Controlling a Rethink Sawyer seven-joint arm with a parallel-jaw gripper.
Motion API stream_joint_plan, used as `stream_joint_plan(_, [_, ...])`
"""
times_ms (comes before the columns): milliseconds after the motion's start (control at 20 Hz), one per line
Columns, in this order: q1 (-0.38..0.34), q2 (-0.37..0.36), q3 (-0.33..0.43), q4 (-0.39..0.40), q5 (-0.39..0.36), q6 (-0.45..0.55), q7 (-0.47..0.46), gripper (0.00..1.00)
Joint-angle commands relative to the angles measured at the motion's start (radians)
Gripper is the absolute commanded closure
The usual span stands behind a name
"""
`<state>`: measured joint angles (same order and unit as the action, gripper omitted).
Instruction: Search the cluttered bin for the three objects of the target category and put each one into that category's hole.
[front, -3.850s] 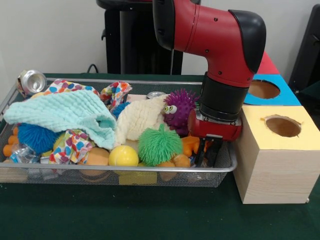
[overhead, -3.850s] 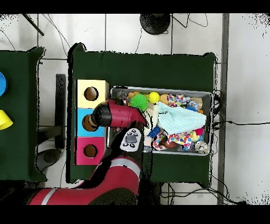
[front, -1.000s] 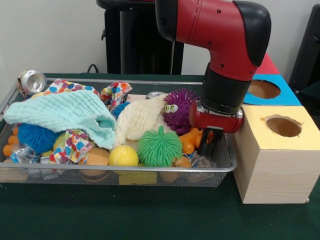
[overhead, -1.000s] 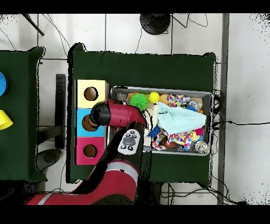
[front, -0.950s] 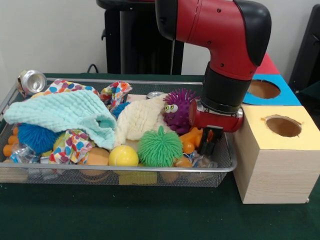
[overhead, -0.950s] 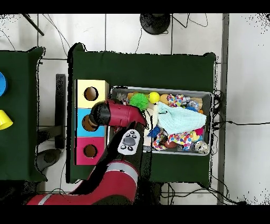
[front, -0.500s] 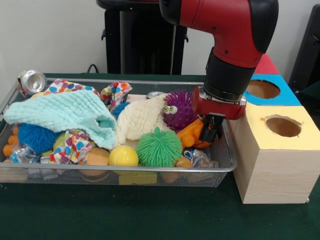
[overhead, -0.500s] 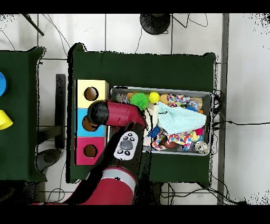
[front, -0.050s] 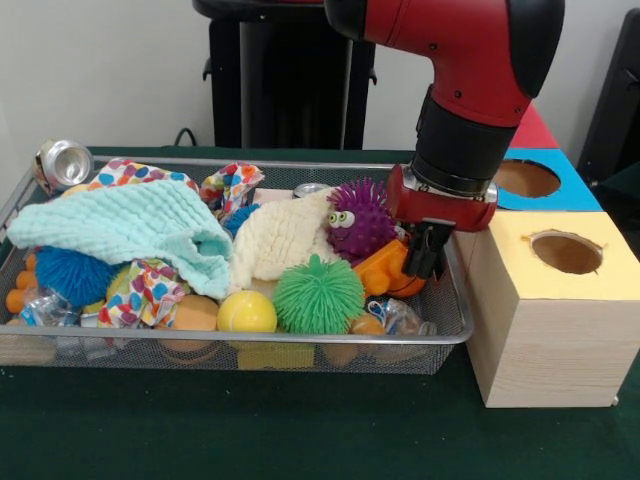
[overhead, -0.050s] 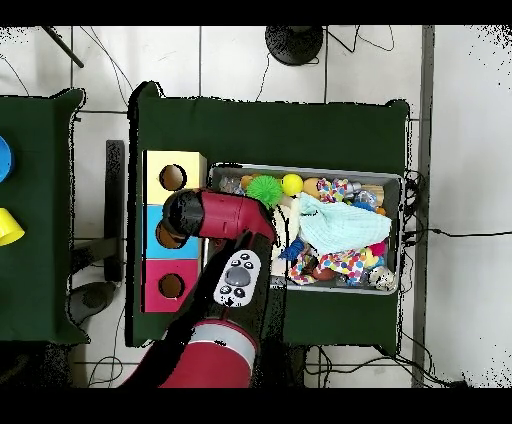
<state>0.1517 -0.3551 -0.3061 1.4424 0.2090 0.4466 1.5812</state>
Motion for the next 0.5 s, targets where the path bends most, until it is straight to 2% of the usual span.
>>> stream_joint_plan(50, [-0.036,0.052,0.102,0.067,0.009,-0.108,0.210,1.00])
stream_joint_plan(500, [-0.048,0.056,0.119,0.084,0.017,-0.137,0.205,1.00])
